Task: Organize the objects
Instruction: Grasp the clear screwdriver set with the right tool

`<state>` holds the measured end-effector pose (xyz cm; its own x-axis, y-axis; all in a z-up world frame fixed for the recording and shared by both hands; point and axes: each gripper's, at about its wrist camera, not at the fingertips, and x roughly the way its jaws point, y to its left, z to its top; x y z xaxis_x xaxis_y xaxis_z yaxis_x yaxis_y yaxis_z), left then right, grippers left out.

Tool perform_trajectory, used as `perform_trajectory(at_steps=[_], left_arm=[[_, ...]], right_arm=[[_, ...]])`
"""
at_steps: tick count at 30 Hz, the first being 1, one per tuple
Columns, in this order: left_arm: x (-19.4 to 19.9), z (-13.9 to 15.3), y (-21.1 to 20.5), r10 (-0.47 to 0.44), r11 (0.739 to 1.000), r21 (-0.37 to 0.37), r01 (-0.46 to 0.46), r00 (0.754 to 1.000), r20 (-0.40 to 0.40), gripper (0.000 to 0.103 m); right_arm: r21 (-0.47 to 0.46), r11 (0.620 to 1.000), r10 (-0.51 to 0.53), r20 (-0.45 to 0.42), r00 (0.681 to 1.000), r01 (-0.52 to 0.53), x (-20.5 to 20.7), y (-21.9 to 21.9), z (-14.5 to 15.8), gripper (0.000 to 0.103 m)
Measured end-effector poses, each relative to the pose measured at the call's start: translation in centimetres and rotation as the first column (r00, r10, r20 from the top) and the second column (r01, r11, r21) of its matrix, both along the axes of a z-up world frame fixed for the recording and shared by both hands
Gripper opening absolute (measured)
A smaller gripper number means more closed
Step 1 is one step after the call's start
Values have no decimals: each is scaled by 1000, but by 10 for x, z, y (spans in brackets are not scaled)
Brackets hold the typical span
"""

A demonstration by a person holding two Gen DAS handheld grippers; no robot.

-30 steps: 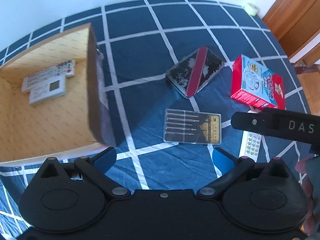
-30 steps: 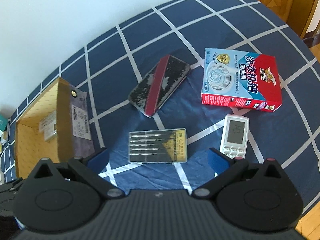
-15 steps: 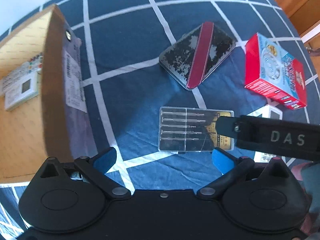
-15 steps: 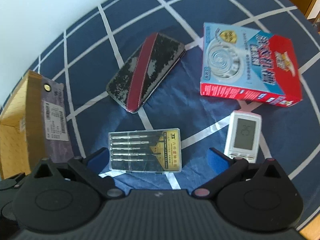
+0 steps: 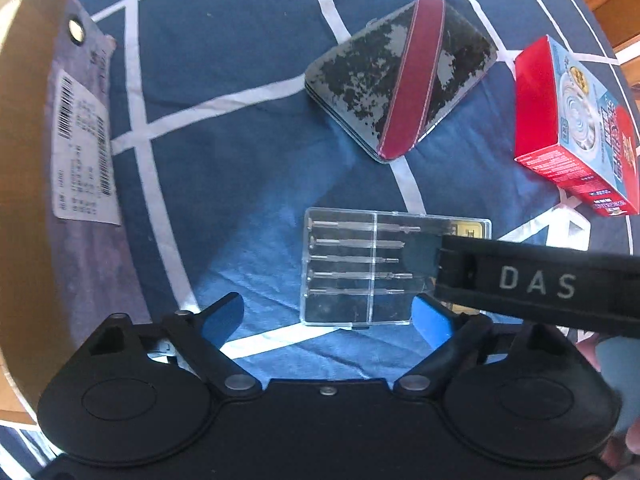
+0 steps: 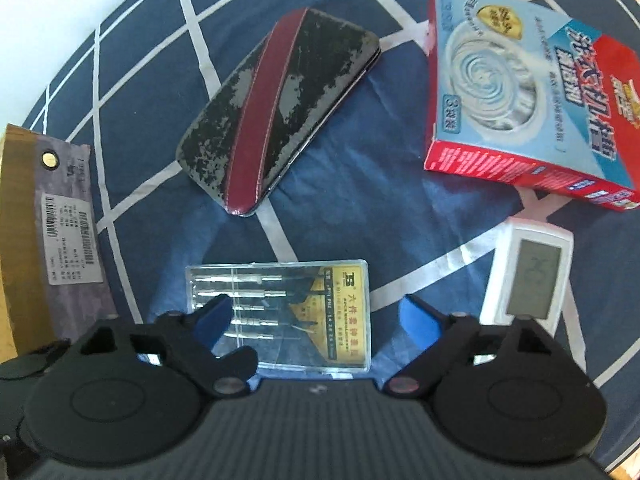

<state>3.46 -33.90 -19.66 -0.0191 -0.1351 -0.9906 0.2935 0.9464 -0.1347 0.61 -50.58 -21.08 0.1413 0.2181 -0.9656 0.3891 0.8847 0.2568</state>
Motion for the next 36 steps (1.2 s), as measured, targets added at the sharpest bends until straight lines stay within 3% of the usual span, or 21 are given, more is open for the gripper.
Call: perform_trajectory(at_steps=[6, 14, 18, 24, 36], left_arm=[[0, -7, -3, -11, 1000, -22, 11, 999, -32, 74], [2, -7, -4, -2, 998, -61, -1, 999, -40, 64], [1, -6, -6, 1, 998, -63, -3, 999, -40, 63], [0, -5, -6, 8, 998, -58, -10, 999, -43, 62], [-12, 14, -3, 27, 999, -41, -27, 1000, 10, 62]], right_arm=[[5, 1000, 8, -11, 1000, -8, 3, 0, -6, 74], [0, 1000, 23, -26, 999, -23, 7, 1, -8, 73], [-2, 1000, 27, -30, 999, -27, 8, 1, -8, 72], [-20, 999, 27, -31, 999, -28, 9, 2, -8, 62], [-30, 997, 65, 3, 998, -65, 2, 8, 2, 61]])
